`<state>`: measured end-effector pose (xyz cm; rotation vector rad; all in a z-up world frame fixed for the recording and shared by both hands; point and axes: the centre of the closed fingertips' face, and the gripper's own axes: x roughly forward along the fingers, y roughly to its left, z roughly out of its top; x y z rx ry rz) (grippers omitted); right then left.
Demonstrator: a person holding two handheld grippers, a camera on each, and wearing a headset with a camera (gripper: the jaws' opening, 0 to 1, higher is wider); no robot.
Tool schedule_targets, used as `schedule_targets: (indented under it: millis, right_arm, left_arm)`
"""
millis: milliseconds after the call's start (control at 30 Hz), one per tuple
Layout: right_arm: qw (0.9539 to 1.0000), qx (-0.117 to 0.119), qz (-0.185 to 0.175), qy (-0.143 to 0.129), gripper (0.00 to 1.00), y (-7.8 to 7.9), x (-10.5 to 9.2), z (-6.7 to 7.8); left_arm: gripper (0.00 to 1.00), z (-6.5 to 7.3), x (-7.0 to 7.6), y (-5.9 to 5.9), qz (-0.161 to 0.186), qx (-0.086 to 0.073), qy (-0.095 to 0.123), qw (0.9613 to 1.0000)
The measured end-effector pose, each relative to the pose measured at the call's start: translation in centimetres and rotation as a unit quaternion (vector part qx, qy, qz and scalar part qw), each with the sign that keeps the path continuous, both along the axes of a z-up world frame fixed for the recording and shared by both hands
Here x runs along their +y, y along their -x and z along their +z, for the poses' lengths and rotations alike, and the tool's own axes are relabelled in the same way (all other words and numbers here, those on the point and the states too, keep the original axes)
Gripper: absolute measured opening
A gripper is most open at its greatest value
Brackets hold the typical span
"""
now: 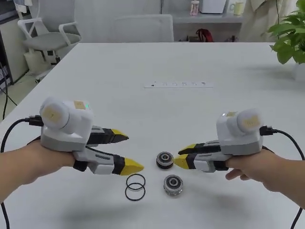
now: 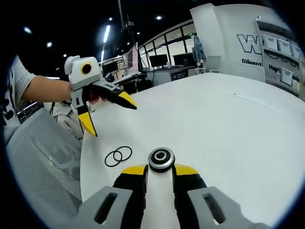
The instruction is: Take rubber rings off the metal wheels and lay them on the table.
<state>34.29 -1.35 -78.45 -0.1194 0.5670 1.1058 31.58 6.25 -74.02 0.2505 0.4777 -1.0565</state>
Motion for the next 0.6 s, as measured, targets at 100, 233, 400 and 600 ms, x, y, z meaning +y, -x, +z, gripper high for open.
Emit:
schedule_targets:
  millis: [100,233,400,600]
  right_arm:
    - [1.0000,0.001,0.000,0.006,0.17,0.0,-0.1,-0.5]
    - [0.9999,0.002,0.004,0.009,0.18,0.1,0.1,-1.1]
    - [0.9999,-0.002,0.009,0.013,0.19,0.1,0.6,-1.5]
    - [0.9996,-0.017,0.011,0.019,0.20,-0.4,1.1,-1.7]
  left_arm:
    - [0.59,-0.4,-0.3,0.0,-0.002,0.004,0.000,1.0000]
    - [0.57,-1.2,-0.5,-0.2,-0.003,0.009,-0.003,1.0000]
    - [0.54,-1.8,-0.9,-0.6,-0.003,0.012,-0.006,0.9999]
    - [0.52,-2.0,-1.7,-1.2,-0.005,0.013,-0.002,0.9999]
